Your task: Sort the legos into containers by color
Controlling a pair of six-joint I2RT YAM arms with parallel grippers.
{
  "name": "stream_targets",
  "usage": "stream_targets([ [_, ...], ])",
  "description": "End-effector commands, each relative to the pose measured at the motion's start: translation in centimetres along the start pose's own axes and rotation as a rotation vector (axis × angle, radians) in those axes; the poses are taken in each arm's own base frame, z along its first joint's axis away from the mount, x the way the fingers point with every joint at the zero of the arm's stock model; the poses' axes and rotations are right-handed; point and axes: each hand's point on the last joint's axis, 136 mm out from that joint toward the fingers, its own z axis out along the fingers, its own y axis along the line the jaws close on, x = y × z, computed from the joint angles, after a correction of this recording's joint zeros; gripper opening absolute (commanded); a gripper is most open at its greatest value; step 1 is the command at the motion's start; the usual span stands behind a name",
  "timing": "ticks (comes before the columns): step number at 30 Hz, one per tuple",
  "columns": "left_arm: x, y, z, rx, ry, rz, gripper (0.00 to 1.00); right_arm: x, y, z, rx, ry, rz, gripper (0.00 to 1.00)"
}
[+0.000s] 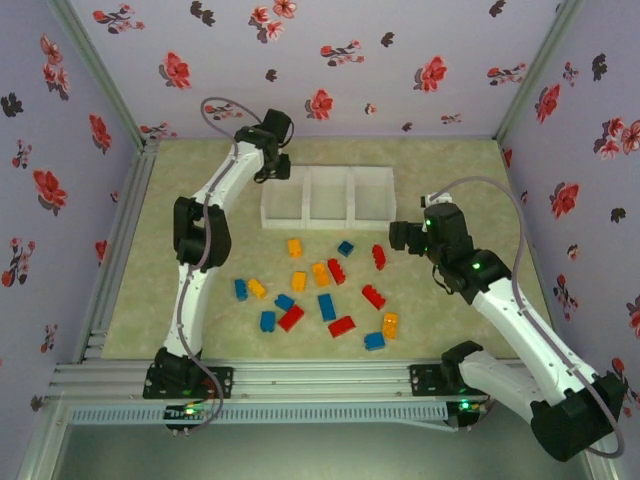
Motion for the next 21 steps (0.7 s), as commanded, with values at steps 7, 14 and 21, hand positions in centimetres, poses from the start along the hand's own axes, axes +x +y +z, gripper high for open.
stream_targets([
  [7,-1.6,0.2,-6.5,0.044,-0.085,-0.010,0.70,0.1,1.1,0.7,-0.025,0.029,-0.016,0.95],
  [14,1.1,1.5,-15.2,0.099,-0.260,-0.019,0.71,0.4,1.3,1.6,-0.014,0.044,-0.026,0.95],
  [21,8.8,4.0,-20.6,0.182,-0.376,-0.082,0.74,1.3,2.7,3.9,-0.046,0.102,-0.028,0.95],
])
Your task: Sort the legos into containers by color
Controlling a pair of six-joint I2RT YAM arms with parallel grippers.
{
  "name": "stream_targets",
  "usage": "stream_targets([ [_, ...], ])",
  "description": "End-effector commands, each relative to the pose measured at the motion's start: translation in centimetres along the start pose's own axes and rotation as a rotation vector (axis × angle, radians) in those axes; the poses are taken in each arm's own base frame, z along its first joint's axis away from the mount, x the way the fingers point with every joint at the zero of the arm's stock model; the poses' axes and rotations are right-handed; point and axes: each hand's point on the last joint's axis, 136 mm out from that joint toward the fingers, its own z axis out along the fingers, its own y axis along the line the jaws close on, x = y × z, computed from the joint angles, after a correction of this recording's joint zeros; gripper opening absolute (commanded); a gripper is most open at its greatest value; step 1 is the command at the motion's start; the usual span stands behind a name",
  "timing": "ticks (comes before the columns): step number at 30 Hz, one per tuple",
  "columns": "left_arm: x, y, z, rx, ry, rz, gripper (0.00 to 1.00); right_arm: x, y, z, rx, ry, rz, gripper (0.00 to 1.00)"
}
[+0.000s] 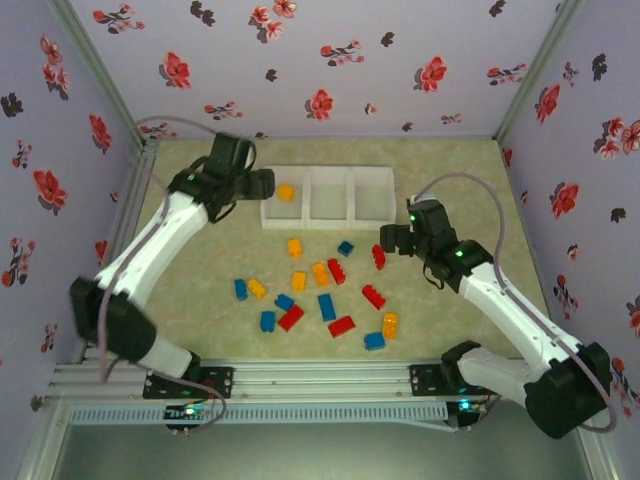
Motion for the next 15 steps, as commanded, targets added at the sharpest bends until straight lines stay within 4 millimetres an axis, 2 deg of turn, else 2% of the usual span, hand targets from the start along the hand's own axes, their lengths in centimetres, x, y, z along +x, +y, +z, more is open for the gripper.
stream_targets([
  [1,2.1,0.7,-1.0,0.022,-0.057,-0.073,0.74,-1.1,1.6,0.8,-0.051,-0.010,0.012,0.95],
  [4,4.8,0.4,-1.8,0.098,-0.082,-0.126,0.74,-0.2,2.2,2.4,-0.062,0.038,0.006,0.93],
  [7,7.1,0.9,-2.0,0.105,-0.078,-0.151,0.76,0.5,2.9,3.6,-0.070,0.073,-0.001,0.91],
  [11,8.2,1.3,-2.1,0.093,-0.050,-0.131,0.76,1.9,3.6,5.1,-0.071,0.123,-0.013,0.87],
  [15,8.5,1.1,-1.7,0.096,-0.026,-0.129,0.76,3.2,3.4,6.6,-0.028,0.183,-0.021,0.82],
])
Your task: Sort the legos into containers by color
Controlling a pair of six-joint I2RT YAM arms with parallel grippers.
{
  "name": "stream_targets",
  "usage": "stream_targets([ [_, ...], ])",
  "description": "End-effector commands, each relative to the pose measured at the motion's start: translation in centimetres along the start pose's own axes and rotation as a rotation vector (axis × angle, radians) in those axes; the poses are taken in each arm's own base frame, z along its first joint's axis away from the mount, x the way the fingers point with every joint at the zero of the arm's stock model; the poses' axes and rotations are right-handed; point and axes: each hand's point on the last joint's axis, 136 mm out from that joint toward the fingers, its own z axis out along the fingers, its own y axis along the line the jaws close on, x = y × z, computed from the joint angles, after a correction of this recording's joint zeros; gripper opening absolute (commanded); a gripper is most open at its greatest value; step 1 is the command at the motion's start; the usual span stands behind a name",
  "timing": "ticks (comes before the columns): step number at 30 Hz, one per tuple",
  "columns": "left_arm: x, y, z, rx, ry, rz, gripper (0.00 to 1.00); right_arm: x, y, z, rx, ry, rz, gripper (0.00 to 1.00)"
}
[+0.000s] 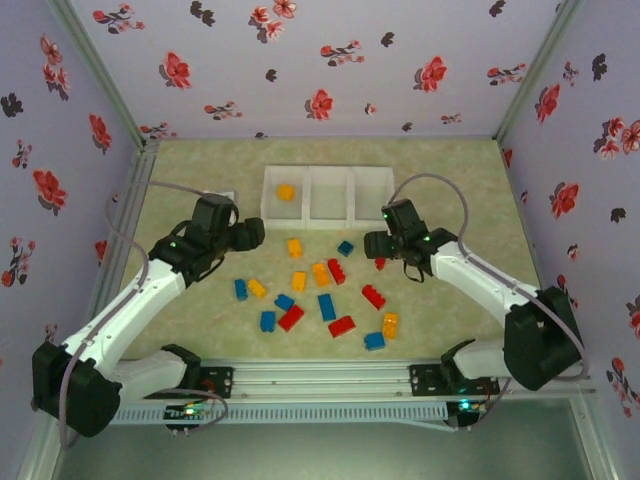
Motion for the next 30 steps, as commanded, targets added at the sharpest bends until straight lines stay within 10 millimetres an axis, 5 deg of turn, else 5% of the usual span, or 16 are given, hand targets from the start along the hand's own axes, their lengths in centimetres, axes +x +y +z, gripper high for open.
stream_targets([
  [1,-0.9,-1.1,-0.4,0.043,-0.026,-0.019,0.76,-0.7,0.5,0.7,0.009,0.000,0.021,0.81],
  [30,0.2,-1.4,0.3,0.020,0.049,0.017,0.76,2.0,0.9,6.0,0.057,0.149,0.010,0.50],
])
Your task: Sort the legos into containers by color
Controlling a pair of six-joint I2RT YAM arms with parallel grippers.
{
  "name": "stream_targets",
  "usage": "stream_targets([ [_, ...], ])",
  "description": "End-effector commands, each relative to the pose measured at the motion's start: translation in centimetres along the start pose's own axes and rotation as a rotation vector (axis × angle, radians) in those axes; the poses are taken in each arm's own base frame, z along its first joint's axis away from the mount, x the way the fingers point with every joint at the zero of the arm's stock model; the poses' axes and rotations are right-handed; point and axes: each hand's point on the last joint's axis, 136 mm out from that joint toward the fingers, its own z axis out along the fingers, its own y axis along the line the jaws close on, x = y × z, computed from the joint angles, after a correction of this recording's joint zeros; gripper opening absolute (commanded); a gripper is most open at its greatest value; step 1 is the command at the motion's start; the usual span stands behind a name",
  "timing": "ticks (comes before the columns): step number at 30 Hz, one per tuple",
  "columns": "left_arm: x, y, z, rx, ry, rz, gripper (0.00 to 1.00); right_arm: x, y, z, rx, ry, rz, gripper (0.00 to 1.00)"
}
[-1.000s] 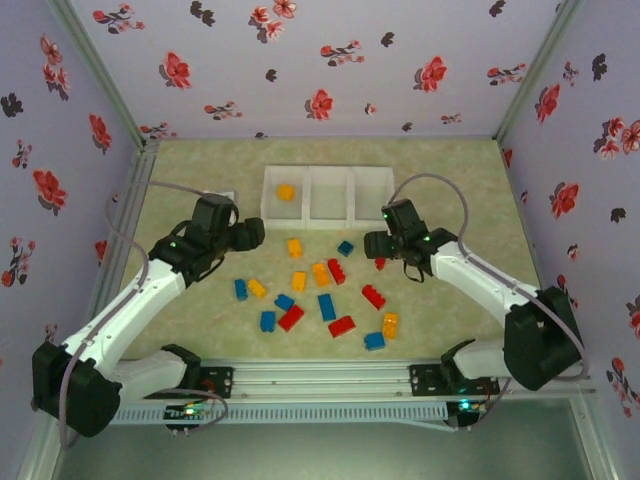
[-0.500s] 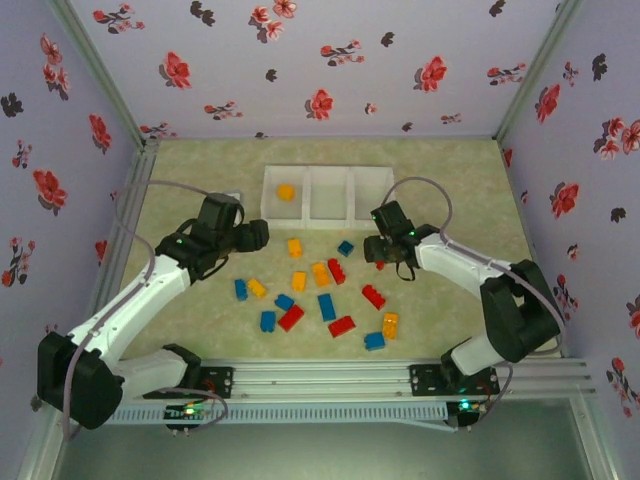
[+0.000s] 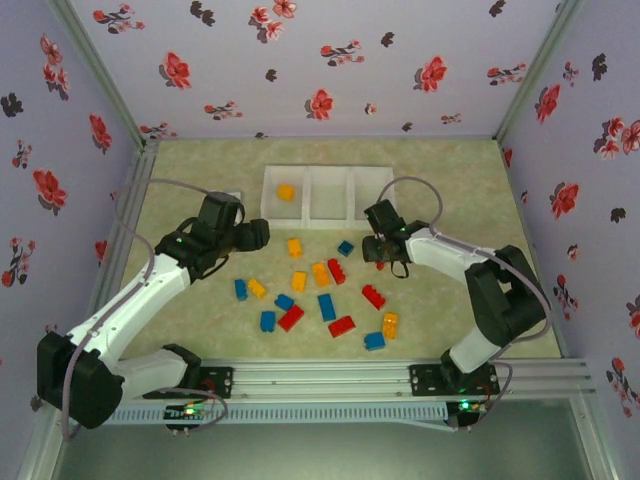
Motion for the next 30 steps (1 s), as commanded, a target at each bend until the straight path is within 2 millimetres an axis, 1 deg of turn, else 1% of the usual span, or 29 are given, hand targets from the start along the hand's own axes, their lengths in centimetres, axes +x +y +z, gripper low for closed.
stream_targets([
  [1,-0.5,-0.6,-0.4,0.013,-0.003,-0.001,0.76,-0.3,0.3,0.4,0.011,0.001,0.009,0.50],
  [10,-0.4,-0.5,-0.4,0.008,0.002,0.005,0.76,0.1,0.0,1.3,0.052,0.027,0.000,0.41],
  [13,0.0,-0.3,-0.3,0.004,0.009,0.007,0.76,0.0,0.0,1.3,0.059,0.029,-0.004,0.34],
  [16,0.3,-0.1,-0.2,-0.003,0.018,0.007,0.76,-0.2,-0.1,1.0,0.070,0.027,-0.011,0.29],
  [19,0.2,-0.1,-0.3,-0.004,0.017,0.007,0.76,-0.9,0.0,-0.2,0.068,0.000,-0.014,0.26],
  [22,0.1,-0.2,-0.4,-0.001,0.014,0.007,0.76,-2.0,0.3,-2.0,0.047,-0.048,-0.011,0.25],
  [26,-0.1,-0.3,-0.7,-0.003,0.017,0.013,0.76,-4.5,1.1,-5.2,-0.001,-0.137,-0.004,0.24],
  [30,-0.3,-0.3,-1.0,-0.006,0.021,0.018,0.76,-7.4,2.5,-8.5,-0.066,-0.237,0.004,0.22],
])
